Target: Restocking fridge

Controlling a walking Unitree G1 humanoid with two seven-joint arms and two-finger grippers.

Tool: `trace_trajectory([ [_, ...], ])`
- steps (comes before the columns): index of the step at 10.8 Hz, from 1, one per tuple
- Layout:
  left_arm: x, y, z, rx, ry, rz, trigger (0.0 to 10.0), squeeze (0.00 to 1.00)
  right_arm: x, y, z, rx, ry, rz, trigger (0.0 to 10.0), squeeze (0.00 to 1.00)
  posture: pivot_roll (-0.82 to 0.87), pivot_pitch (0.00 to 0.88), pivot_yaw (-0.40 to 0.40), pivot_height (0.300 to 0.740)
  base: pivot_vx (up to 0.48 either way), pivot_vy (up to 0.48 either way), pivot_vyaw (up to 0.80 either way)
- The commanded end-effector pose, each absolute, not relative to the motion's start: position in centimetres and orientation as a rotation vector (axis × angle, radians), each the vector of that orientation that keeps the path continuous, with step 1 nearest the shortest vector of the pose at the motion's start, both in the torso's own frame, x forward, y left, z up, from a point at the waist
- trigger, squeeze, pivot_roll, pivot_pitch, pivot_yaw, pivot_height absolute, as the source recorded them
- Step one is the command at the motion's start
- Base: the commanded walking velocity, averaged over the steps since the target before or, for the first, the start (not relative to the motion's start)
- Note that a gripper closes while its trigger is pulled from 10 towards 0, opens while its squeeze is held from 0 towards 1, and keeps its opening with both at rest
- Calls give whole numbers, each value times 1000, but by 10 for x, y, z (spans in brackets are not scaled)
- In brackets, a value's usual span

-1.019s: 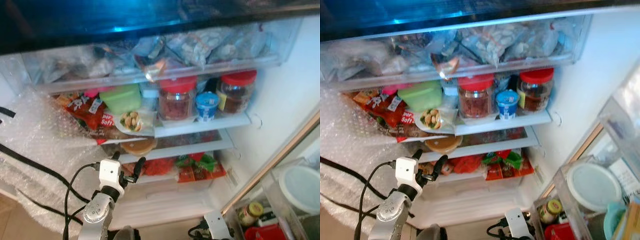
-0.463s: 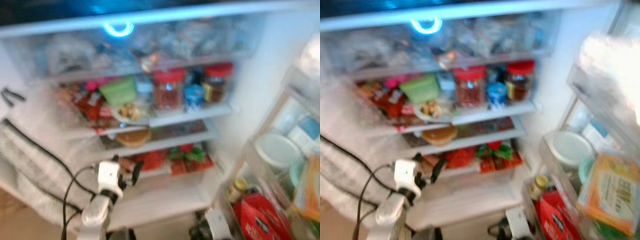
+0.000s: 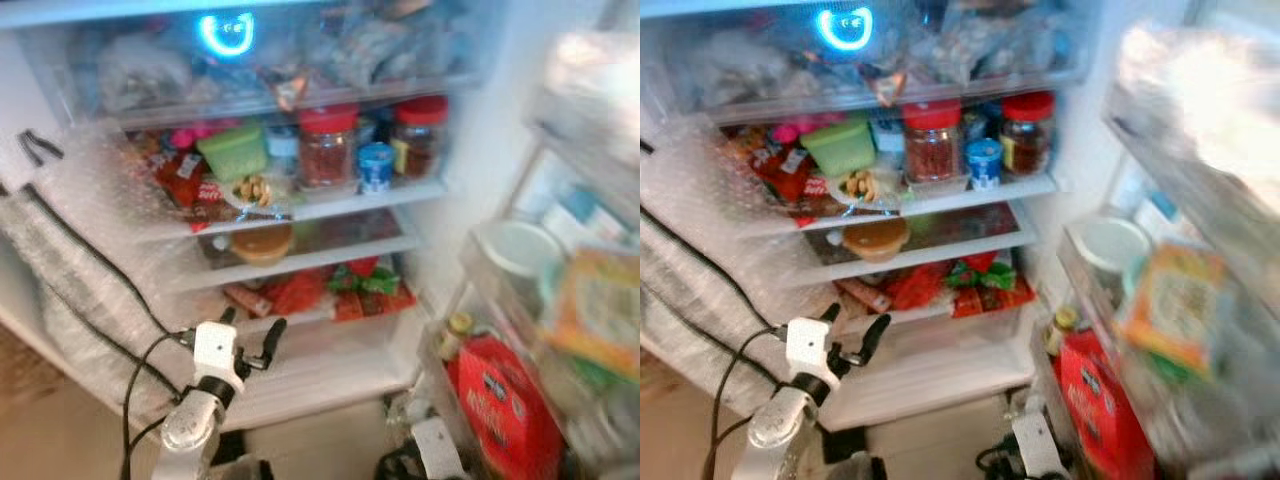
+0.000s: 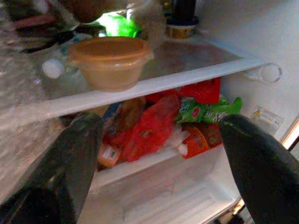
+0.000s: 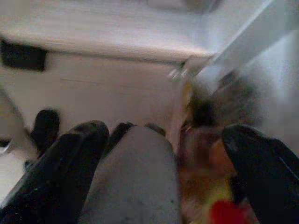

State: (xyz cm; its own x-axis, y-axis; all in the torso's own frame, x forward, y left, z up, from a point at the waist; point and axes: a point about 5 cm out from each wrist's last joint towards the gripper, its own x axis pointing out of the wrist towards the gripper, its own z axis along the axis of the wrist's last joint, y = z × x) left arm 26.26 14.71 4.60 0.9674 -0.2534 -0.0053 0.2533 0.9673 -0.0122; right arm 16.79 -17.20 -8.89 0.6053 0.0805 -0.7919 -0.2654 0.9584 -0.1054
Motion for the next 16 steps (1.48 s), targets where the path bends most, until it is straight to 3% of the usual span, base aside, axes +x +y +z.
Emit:
trace_trajectory([
  [1,260,148,41,-17,36,-244,10000,0,158,-171,-94,-216,941,209,10000,0,-66,52,47,670,-266,0,0],
  [3,256,154,26,-19,125,-211,10000,0,162,-170,-93,-215,942,207,10000,0,-63,53,48,670,-133,0,0],
  [7,225,190,-36,50,511,-59,10000,0,163,-173,-92,-217,954,203,10000,0,-58,54,47,670,0,0,0],
  [8,205,205,-57,51,663,30,10000,0,162,-174,-93,-217,955,199,10000,0,-62,53,48,670,0,0,0],
  [12,174,210,-77,66,799,62,10000,0,160,-175,-93,-217,953,200,10000,0,-57,57,48,670,0,360,0],
  [16,163,210,-84,70,844,59,10000,0,161,-172,-93,-215,949,206,10000,0,-61,52,54,670,0,480,0],
])
